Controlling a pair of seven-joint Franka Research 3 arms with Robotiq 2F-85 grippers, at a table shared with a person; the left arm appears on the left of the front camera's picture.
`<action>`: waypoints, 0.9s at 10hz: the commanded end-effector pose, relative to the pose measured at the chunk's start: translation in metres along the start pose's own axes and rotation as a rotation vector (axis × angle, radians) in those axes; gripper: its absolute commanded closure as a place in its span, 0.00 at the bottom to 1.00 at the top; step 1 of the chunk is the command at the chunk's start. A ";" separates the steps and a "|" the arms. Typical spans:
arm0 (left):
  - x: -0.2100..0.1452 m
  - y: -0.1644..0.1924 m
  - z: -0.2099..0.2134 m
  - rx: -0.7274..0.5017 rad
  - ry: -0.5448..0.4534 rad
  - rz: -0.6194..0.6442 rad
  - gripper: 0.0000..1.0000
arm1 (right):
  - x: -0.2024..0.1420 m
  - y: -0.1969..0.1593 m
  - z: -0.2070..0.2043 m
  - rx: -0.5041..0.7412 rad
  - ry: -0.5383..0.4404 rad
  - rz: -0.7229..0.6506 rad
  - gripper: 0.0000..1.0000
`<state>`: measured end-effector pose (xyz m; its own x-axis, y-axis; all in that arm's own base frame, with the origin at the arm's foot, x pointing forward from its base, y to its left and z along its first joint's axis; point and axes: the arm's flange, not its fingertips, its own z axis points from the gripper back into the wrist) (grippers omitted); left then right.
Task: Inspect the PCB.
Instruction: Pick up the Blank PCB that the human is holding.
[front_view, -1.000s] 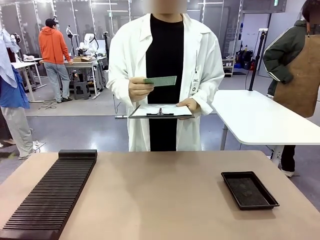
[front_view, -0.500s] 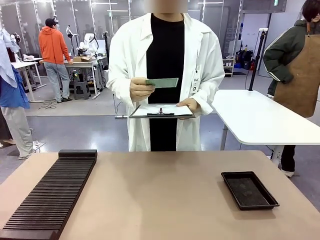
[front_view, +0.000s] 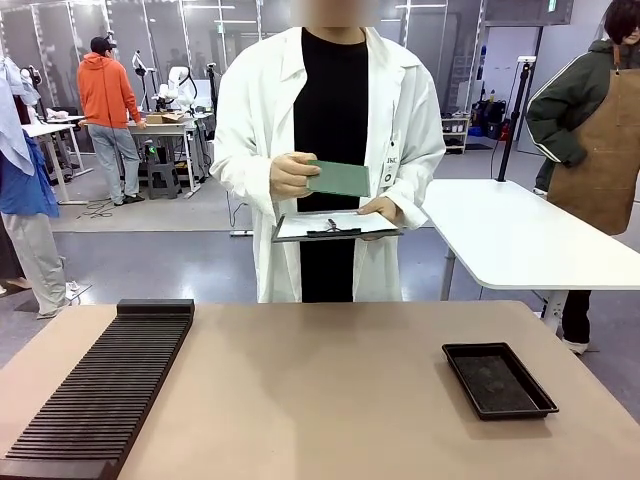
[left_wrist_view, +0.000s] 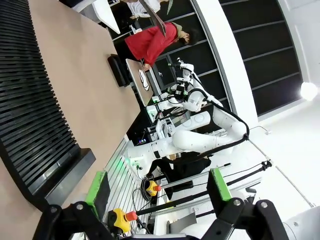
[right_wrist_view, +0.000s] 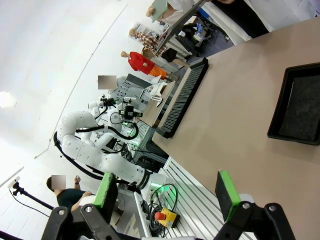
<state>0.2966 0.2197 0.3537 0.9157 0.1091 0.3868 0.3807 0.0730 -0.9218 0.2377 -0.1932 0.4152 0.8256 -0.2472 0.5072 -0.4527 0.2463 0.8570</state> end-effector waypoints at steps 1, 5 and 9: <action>0.001 -0.004 0.002 0.012 0.003 -0.009 0.00 | 0.001 0.001 0.002 0.007 -0.010 0.020 0.00; 0.001 -0.004 0.002 0.012 0.003 -0.009 0.00 | 0.001 0.001 0.002 0.007 -0.010 0.020 0.00; 0.001 -0.004 0.002 0.012 0.003 -0.009 0.00 | 0.001 0.001 0.002 0.007 -0.010 0.020 0.00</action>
<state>0.2966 0.2198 0.3538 0.9155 0.1090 0.3872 0.3810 0.0735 -0.9216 0.2377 -0.1932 0.4152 0.8255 -0.2472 0.5073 -0.4528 0.2463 0.8569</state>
